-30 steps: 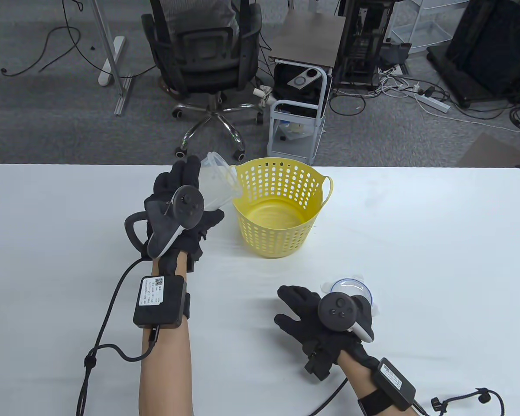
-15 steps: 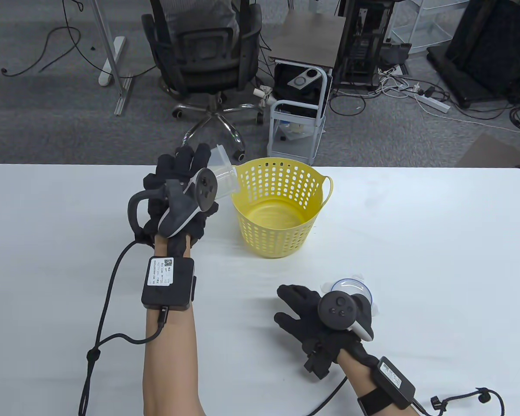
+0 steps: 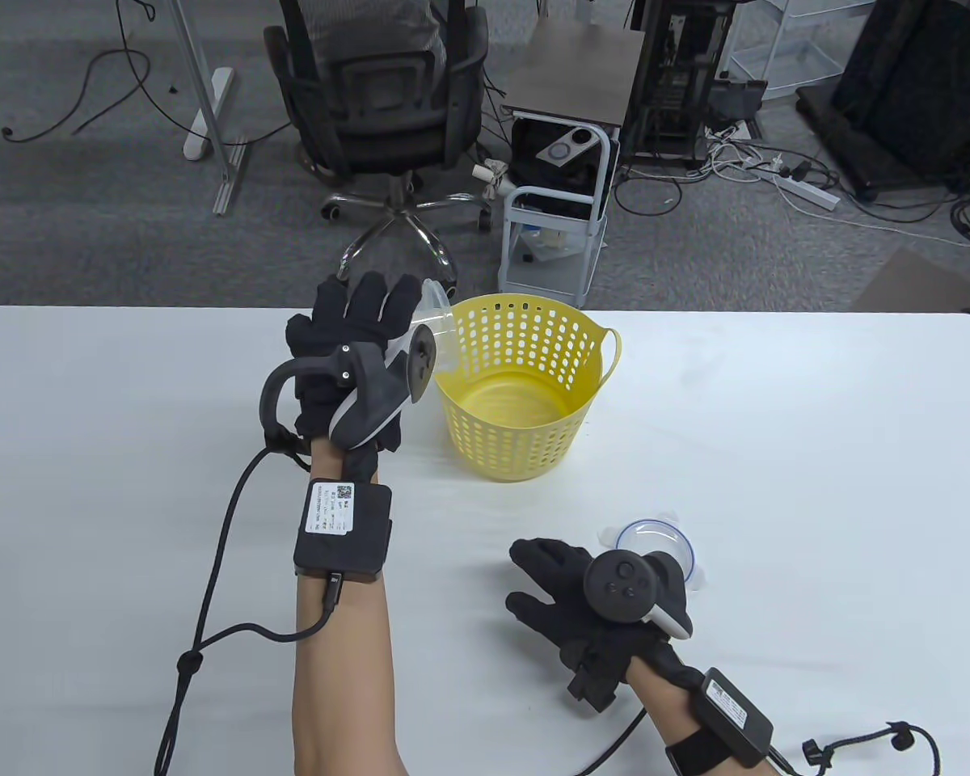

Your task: Pour Go stones into a laundry basket

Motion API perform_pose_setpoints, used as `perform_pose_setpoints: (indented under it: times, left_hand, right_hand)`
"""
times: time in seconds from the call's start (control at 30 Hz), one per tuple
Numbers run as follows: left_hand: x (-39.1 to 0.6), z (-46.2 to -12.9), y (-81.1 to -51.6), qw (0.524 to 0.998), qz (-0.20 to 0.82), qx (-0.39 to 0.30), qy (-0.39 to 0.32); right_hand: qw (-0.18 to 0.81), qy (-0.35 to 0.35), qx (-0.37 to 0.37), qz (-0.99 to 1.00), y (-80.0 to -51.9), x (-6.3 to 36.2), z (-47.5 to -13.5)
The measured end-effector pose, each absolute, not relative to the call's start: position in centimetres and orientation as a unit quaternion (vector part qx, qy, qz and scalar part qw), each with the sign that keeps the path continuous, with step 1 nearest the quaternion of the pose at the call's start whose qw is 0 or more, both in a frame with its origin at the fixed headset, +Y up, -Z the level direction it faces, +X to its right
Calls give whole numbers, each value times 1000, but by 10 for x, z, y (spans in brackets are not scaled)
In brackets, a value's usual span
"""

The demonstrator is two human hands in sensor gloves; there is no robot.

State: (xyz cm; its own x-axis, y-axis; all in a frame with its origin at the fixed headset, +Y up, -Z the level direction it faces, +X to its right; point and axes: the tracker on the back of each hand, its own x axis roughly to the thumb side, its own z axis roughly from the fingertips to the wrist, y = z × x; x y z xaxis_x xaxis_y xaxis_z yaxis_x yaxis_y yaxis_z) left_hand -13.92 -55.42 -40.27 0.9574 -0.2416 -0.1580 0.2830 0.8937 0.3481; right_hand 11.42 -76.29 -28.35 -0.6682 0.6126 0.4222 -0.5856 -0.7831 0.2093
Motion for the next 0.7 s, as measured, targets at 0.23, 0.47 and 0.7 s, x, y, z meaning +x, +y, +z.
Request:
perform_pose_setpoints:
  times: [0.23, 0.47, 0.7]
  left_hand:
    - [-135, -402, -554, 968, -156, 191, 48]
    - [-135, -401, -555, 966, -168, 190, 42]
    - [-136, -400, -557, 965, -181, 185, 35]
  right_hand:
    - [326, 34, 241, 914, -763, 114, -283]
    - [325, 37, 240, 914, -763, 113, -283]
    - [323, 41, 240, 915, -763, 112, -283]
